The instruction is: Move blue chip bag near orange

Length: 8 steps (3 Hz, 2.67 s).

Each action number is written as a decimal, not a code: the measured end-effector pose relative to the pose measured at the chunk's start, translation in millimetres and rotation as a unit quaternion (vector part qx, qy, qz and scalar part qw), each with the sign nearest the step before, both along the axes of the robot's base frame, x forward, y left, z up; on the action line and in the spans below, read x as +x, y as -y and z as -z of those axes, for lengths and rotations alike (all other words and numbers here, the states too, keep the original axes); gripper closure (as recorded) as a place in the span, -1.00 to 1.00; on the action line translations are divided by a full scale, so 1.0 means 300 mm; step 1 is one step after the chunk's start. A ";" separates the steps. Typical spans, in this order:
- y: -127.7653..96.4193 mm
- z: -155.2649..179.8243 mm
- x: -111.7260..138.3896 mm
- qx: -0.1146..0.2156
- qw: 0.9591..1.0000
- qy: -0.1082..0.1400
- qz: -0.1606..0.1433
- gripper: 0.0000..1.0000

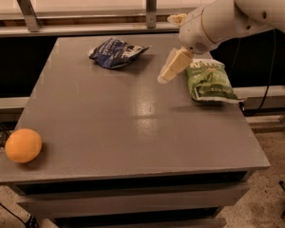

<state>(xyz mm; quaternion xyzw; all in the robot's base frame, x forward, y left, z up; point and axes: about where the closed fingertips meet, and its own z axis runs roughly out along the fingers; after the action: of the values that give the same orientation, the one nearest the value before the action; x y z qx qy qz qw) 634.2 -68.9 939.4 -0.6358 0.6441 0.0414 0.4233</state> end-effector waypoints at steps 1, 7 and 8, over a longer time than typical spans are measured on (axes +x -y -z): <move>-0.132 0.037 0.074 0.009 0.998 0.030 -0.053 -1.00; -0.335 0.271 0.256 -0.008 0.998 0.042 -0.049 0.28; -0.340 0.247 0.237 -0.012 0.996 0.066 -0.057 0.77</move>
Offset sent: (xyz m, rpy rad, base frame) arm 0.0596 0.0940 -0.0353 -0.0052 -0.1395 0.1873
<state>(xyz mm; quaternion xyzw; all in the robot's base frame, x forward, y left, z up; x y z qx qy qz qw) 705.3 32.9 865.1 -0.6778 0.5777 0.0155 0.4546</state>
